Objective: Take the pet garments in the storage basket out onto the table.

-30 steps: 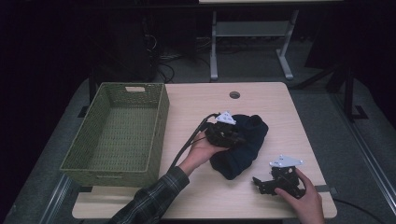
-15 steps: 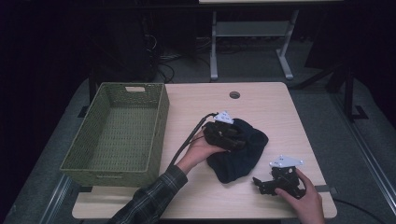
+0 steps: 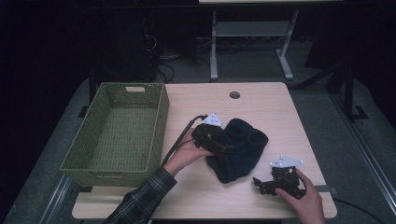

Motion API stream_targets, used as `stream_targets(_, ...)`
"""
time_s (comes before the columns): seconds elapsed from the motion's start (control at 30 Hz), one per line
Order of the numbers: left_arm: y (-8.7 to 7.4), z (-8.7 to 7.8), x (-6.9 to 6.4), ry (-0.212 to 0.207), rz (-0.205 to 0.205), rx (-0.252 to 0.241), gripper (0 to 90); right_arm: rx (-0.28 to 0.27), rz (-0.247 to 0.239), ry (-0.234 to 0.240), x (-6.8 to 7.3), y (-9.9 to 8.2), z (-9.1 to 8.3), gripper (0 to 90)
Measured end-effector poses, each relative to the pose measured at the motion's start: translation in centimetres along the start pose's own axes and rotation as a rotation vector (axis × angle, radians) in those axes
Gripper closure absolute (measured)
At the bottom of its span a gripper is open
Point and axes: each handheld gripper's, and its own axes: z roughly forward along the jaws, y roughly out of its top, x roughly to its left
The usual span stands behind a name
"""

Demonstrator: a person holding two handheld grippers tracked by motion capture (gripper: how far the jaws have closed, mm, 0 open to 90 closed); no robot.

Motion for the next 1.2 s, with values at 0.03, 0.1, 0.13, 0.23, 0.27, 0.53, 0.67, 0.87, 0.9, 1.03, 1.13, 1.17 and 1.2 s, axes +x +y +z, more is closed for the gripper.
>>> stream_targets(0.03, -0.3, -0.2, -0.1, 0.006, -0.002, 0.001, 14.1, 0.000, -0.001, 0.000, 0.0, 0.0, 0.0, 0.5)
stream_targets(0.1, -0.8, -0.5, -0.4, 0.017, -0.005, 0.008, 13.5, 0.000, 0.000, 0.000, 0.0, 0.0, 0.0, 0.5)
stream_targets(0.13, -1.1, -0.7, -0.5, 0.026, -0.005, 0.010, 13.5, 0.000, 0.000, 0.000, 0.0, 0.0, 0.0, 0.5)
stream_targets(0.23, -1.8, -1.2, -0.9, 0.046, -0.004, 0.014, 13.5, 0.000, 0.000, 0.000, 0.0, 0.0, 0.0, 0.5)
stream_targets(0.27, -2.0, -1.4, -1.0, 0.052, -0.003, 0.013, 13.5, 0.000, 0.000, 0.000, 0.0, 0.0, 0.0, 0.5)
stream_targets(0.53, -3.6, -2.9, -1.4, 0.073, -0.006, 0.022, 13.5, -0.003, -0.006, -0.001, 0.0, 0.0, 0.0, 0.5)
stream_targets(0.67, -4.6, -3.3, -1.4, 0.083, -0.016, 0.037, 13.5, 0.000, -0.001, 0.000, 0.0, 0.0, 0.0, 0.5)
stream_targets(0.87, -5.9, -3.6, -1.5, 0.097, -0.042, 0.052, 13.5, 0.000, -0.001, 0.000, 0.0, 0.0, 0.0, 0.5)
stream_targets(0.9, -6.2, -3.7, -1.5, 0.101, -0.047, 0.055, 13.5, 0.001, 0.000, 0.000, 0.0, 0.0, 0.0, 0.5)
stream_targets(1.03, -6.8, -4.0, -1.7, 0.127, -0.048, 0.077, 13.5, 0.000, 0.000, 0.000, 0.0, 0.0, 0.0, 0.5)
stream_targets(1.13, -7.3, -4.2, -1.9, 0.133, -0.052, 0.088, 13.6, 0.000, 0.000, 0.000, 0.0, 0.0, 0.0, 0.5)
stream_targets(1.17, -7.5, -4.3, -1.9, 0.135, -0.051, 0.094, 13.6, 0.000, 0.000, 0.000, 0.0, 0.0, 0.0, 0.5)
stream_targets(1.2, -7.7, -4.3, -1.9, 0.139, -0.050, 0.095, 13.6, 0.001, 0.000, 0.000, 0.0, 0.0, 0.0, 0.5)
